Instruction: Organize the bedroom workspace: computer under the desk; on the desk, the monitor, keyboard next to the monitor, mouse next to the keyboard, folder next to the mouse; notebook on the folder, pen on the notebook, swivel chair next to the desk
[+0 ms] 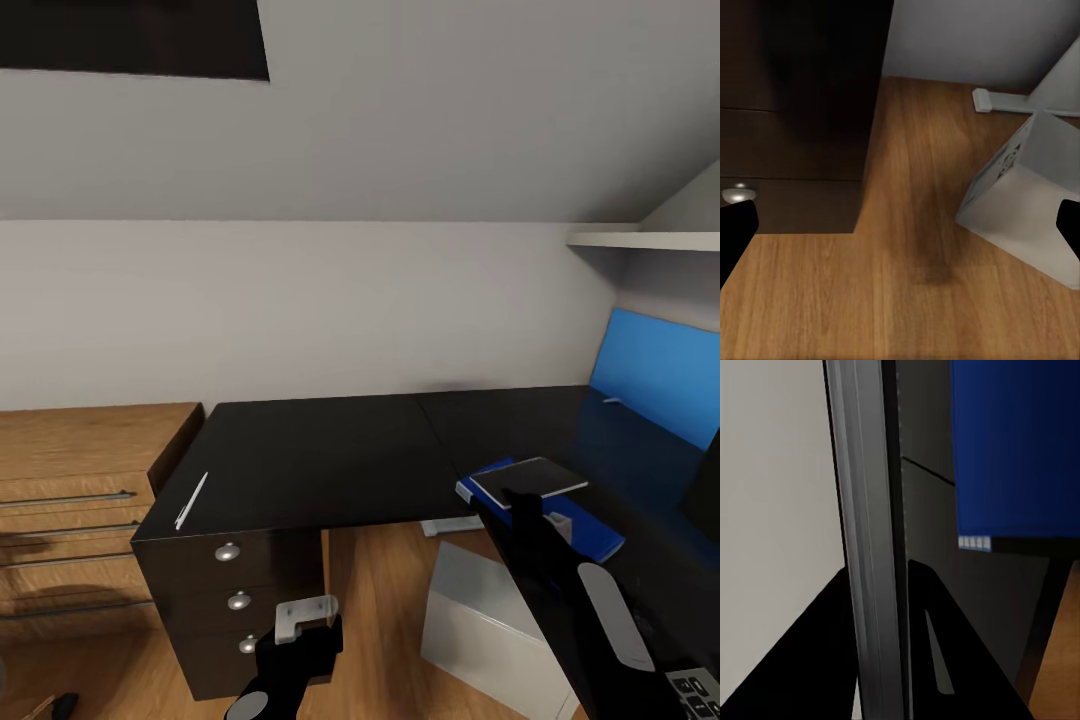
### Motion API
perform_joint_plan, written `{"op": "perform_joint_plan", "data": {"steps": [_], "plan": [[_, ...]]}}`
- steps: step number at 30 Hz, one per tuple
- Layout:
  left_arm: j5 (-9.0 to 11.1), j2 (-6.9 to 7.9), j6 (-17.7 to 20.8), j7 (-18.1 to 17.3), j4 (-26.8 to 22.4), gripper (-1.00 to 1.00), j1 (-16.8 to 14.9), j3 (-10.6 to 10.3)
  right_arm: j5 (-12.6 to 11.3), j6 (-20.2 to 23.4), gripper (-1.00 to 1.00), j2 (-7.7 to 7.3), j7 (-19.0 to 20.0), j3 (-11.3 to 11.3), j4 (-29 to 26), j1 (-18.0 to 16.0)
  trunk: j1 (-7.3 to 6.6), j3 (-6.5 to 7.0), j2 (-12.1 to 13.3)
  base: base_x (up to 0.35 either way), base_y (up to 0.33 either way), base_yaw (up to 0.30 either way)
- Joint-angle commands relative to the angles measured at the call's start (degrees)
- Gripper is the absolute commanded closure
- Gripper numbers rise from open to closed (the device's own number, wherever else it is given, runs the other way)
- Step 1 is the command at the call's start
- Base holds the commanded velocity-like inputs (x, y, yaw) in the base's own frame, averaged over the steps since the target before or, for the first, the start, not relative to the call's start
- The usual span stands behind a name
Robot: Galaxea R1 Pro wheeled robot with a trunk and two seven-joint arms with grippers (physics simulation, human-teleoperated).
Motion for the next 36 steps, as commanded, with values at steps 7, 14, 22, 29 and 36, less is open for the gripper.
{"op": "perform_joint_plan", "data": {"steps": [7,14,22,29,36], "plan": [[0.3,0.04,0.2,0.4,-0.1,-1.0,-0.1,-0.1,-0.7,0.1,-1.0,-0.03,-0.6,0.1,-0.1,0.0,0.0,-0.06,0.0,0.0,0.0,0.0],[0.3,0.04,0.2,0.4,-0.1,-1.0,-0.1,-0.1,-0.7,0.1,-1.0,-0.03,-0.6,0.0,-0.1,0.0,0.0,-0.06,0.0,0.0,0.0,0.0],[0.3,0.04,0.2,0.4,-0.1,-1.0,-0.1,-0.2,-0.7,0.0,-1.0,-0.03,-0.6,-0.1,-0.1,0.0,0.0,-0.06,0.0,-0.017,-0.014,0.0],[0.3,0.04,0.2,0.4,-0.1,-1.0,-0.1,-0.2,-0.7,0.0,-1.0,-0.03,-0.6,-0.1,-0.1,0.0,0.0,-0.06,0.0,-0.14,-0.126,0.0],[0.3,0.04,0.2,0.4,-0.1,-1.0,-0.1,-0.1,-0.7,0.0,-1.0,-0.03,-0.6,-0.1,-0.1,0.0,0.0,-0.06,0.0,-0.015,-0.011,0.0]]}}
